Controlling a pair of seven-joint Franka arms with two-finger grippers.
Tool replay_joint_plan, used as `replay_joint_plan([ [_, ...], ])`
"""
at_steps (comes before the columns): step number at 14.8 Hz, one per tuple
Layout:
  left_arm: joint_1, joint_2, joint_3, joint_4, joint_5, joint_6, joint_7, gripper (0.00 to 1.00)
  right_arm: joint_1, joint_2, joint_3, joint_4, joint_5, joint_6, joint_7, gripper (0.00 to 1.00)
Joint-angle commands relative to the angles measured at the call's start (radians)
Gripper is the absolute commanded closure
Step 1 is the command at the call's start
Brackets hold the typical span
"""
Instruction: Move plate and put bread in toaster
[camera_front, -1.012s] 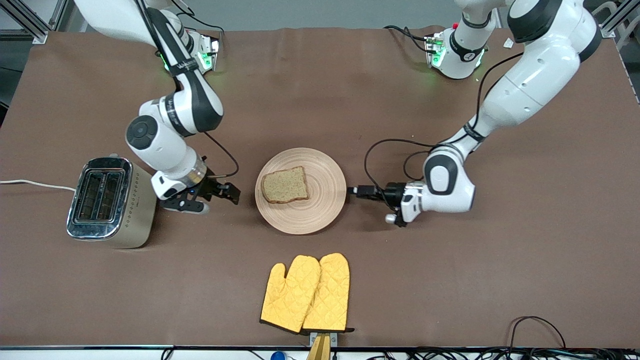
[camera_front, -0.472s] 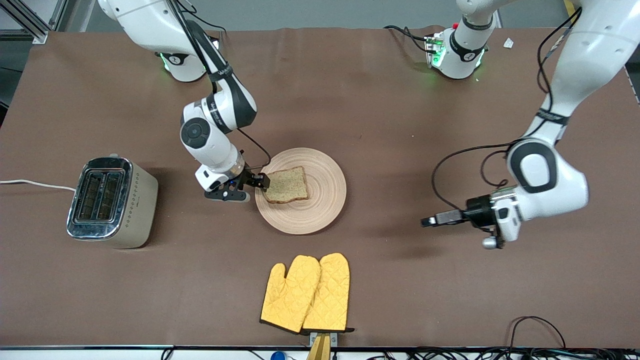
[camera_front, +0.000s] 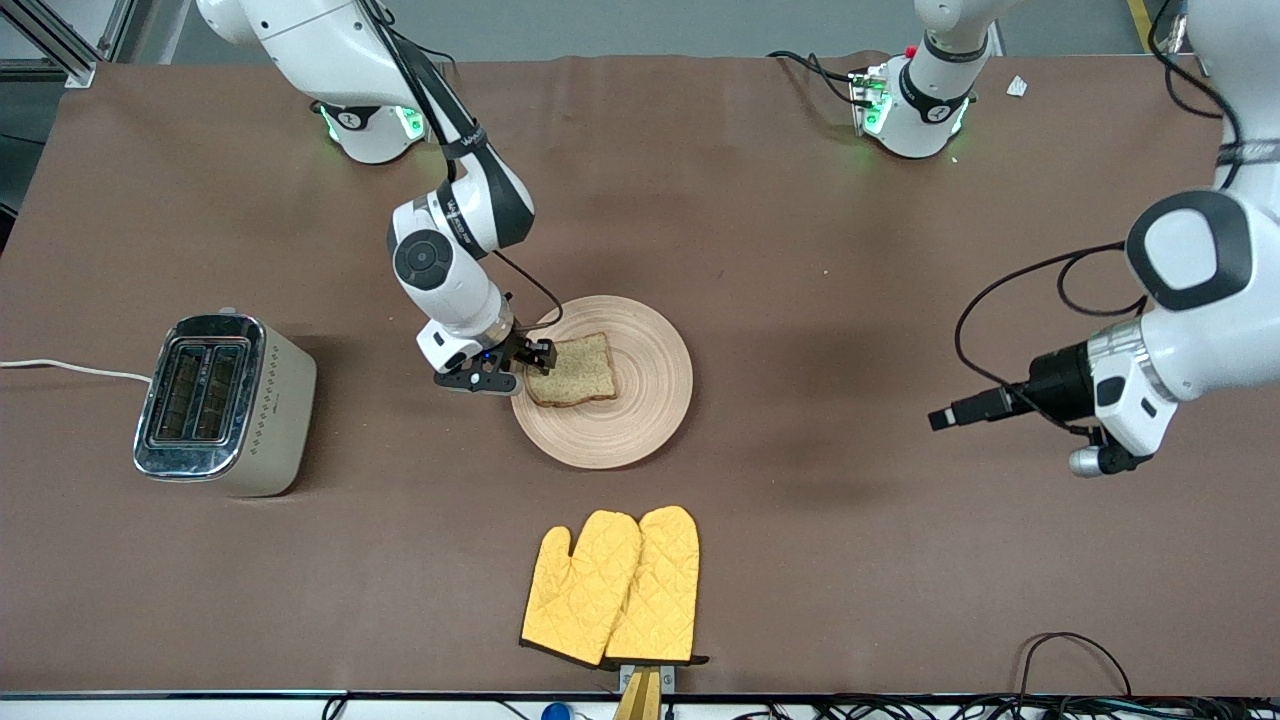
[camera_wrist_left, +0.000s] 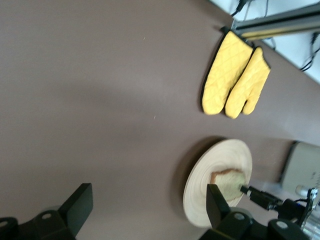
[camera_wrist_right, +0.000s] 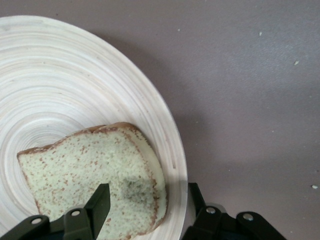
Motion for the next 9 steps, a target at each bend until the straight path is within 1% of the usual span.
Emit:
replay_joint_plan([
  [1,-0.002,-0.1,0.0,-0.009,0.044,-0.093,-0.03,0.0,0.014,-0.016,-0.013,-0.015,0.013,-0.001,0.012,0.37],
  [3,-0.024,-0.155,0.01,-0.006,0.142,-0.139,-0.029,0.0,0.015,-0.015,-0.013,-0.015,0.013,0.001,0.013,0.41],
  [4,-0.069,-0.188,0.032,-0.008,0.199,-0.15,-0.027,0.0,0.015,-0.01,-0.013,-0.015,0.013,0.002,0.013,0.42],
  [5,-0.13,-0.218,0.106,-0.008,0.251,-0.156,-0.018,0.0,0.015,-0.009,-0.013,-0.015,0.013,0.004,0.016,0.43],
  [6,-0.209,-0.247,0.193,-0.005,0.283,-0.176,-0.016,0.0,0.018,-0.009,-0.013,-0.015,0.013,0.004,0.016,0.44],
  [7,-0.275,-0.267,0.264,0.0,0.296,-0.193,-0.016,0.0,0.021,-0.004,-0.015,-0.015,0.013,0.005,0.016,0.45],
  [8,-0.329,-0.281,0.33,0.008,0.317,-0.205,-0.016,0.0,0.021,-0.001,-0.015,-0.015,0.013,0.008,0.018,0.47],
  [9,-0.372,-0.29,0.38,0.015,0.339,-0.216,-0.013,0.0,0.021,0.007,-0.015,-0.015,0.013,0.02,0.018,0.47],
])
